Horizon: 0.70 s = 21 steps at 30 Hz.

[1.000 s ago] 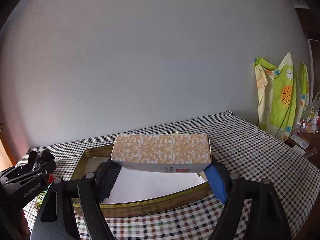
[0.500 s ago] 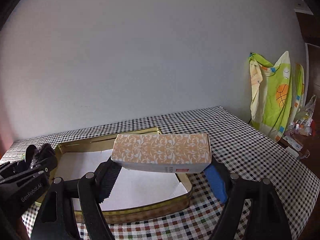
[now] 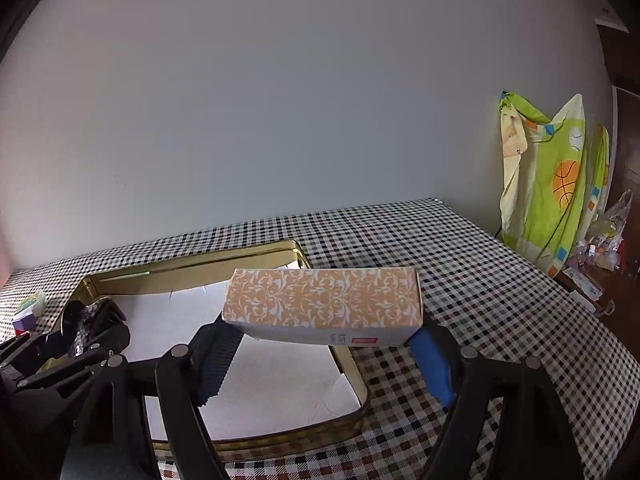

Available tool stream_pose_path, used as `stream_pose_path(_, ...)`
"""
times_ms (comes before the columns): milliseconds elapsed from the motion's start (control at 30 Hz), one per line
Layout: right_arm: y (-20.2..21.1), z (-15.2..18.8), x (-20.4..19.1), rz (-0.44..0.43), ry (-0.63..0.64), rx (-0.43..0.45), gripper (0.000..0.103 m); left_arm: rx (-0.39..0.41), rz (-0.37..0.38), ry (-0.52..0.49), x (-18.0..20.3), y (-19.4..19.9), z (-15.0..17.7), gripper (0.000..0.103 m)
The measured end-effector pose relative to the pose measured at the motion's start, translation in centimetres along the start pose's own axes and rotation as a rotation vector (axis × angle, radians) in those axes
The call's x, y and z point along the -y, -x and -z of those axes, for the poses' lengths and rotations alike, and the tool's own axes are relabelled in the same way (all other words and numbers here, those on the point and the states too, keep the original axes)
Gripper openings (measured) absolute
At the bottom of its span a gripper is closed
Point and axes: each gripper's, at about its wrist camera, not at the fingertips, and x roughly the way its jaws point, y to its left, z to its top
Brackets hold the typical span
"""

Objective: Organize rigid objects
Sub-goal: 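Carry the pouch in the left tool and box in the right over the gold tray, then open the left tool to drop the pouch while the right lowers the box into the tray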

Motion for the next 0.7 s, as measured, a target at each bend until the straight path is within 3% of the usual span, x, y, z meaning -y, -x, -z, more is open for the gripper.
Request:
stream_pose_path(333, -1.4, 0.5, -0.9, -0.041, 0.025, -0.057, 0.081, -0.020, -0.008, -0.007, 0.0, -0.9, 0.1, 0.043)
stream_pose_path(433, -2.0, 0.7, -1.0, -0.077, 0.022, -0.091, 0.081, -0.021, -0.001, -0.010, 0.0, -1.0, 0.2, 0.047)
stream_pose_path(500, -2.1, 0.8, -0.6, -0.113, -0.008, -0.103, 0.084, -0.004, -0.021, -0.007, -0.2, -0.8, 0.2, 0.057)
stream_pose_path(567, -2.0, 0.8, -0.3, -0.130, -0.032, -0.107, 0.085, 0.015, -0.051, 0.012, -0.5, -0.4, 0.0, 0.081)
stream_pose_path(700, -1.7, 0.9, 0.9, -0.189, -0.124, -0.095, 0.090, 0.066, -0.011, 0.062, -1.5, 0.6, -0.2, 0.099)
